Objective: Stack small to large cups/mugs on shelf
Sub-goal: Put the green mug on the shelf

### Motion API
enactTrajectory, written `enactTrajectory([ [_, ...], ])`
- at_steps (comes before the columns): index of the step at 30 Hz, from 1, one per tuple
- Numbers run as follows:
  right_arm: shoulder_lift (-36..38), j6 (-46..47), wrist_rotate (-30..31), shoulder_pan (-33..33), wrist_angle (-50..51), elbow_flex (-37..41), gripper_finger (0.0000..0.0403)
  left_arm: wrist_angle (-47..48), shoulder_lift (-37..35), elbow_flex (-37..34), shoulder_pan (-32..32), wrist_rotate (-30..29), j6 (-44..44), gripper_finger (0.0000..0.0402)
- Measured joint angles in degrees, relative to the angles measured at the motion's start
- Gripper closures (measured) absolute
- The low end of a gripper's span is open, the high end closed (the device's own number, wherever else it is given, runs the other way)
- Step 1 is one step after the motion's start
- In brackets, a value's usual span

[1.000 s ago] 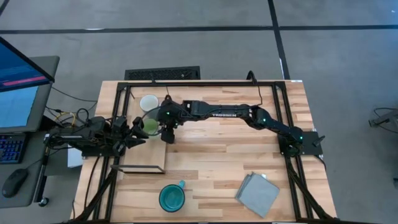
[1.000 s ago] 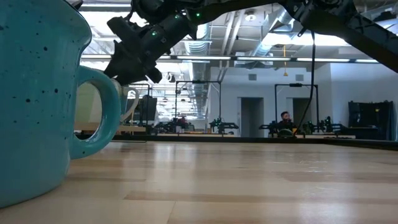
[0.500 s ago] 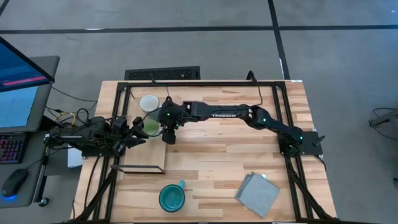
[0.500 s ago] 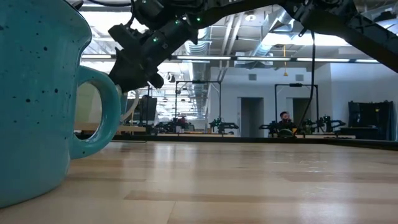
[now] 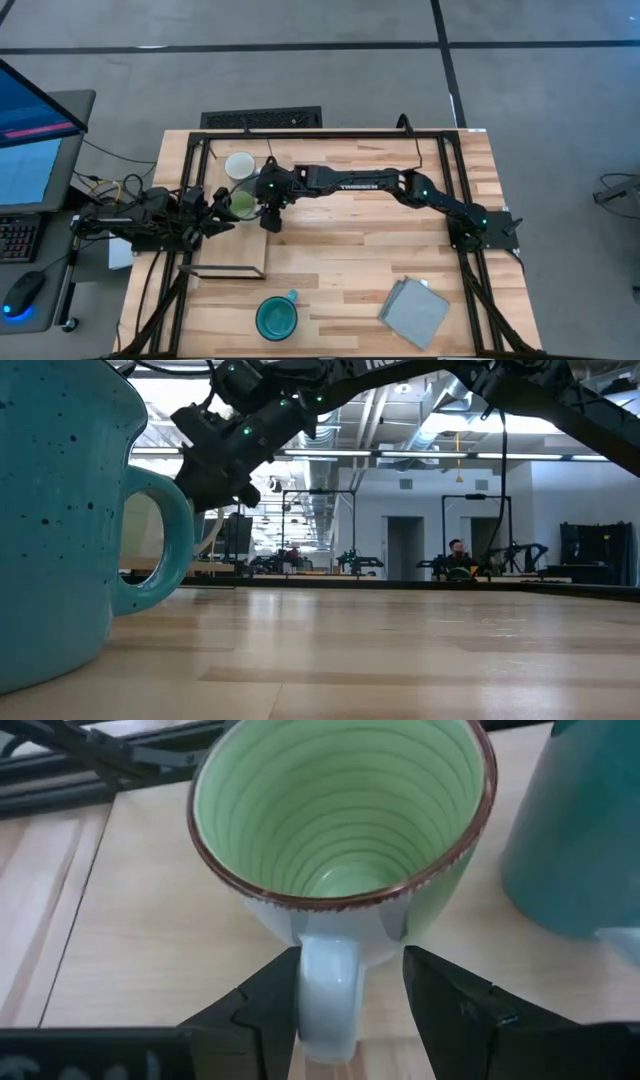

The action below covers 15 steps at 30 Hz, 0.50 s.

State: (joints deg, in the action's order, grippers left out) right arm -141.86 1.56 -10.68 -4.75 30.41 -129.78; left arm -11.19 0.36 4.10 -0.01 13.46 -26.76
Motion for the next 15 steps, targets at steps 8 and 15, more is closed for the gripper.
enactTrajectory([
  [8, 0.0, 0.0, 0.0, 0.0, -0.9, 0.0, 0.0204, 0.3, 0.0, 0.0, 0.0, 0.0, 0.0, 0.0303],
  [15, 0.0, 0.0, 0.0, -0.3, -0.9, 0.0, 0.0204, 0.3, 0.0, 0.0, 0.0, -0.3, 0.0, 0.0303],
])
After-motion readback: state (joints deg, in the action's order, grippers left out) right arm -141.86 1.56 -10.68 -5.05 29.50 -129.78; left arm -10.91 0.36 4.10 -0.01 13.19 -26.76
